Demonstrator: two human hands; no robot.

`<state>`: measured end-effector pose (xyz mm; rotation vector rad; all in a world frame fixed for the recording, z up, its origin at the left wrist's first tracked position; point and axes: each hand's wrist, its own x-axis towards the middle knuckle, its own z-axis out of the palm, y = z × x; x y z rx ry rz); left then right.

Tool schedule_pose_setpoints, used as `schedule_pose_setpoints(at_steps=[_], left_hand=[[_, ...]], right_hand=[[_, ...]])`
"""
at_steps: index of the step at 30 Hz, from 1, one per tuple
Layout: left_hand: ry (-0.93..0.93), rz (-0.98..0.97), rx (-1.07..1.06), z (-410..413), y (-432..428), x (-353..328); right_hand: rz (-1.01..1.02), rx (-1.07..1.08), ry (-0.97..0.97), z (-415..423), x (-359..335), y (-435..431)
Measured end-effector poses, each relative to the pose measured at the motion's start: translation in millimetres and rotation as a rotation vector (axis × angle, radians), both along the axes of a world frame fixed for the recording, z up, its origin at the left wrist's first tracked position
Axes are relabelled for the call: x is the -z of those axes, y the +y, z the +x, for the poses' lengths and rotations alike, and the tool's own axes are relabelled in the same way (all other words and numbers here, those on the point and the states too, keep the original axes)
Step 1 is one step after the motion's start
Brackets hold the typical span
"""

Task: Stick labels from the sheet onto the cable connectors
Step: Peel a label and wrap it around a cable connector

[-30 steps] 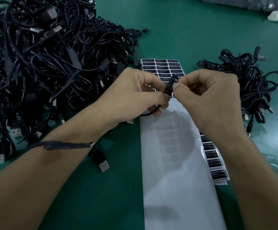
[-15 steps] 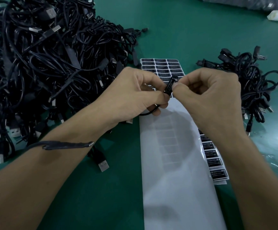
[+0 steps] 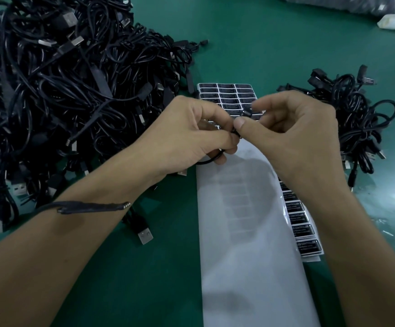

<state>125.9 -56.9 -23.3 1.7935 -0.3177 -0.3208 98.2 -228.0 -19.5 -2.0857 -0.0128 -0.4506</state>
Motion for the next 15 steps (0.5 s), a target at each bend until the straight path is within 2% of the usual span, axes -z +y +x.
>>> schedule_pose_setpoints(at_steps=[6, 11, 15], left_hand=[[-0.055, 0.006, -0.019, -0.9, -0.5, 0.3], [-0.246, 0.059, -0.012, -2.4, -0.7, 4.7], [-0.415, 0.135, 0.005, -0.9, -1.2, 6.7]], right_hand=[[0.105, -0.156, -0.008, 0.9, -1.4, 1.0], [0.098, -0.206, -0.026, -2.0, -3.1, 3.4], [0.12, -0.158, -0.032, -1.7, -3.3, 3.4]])
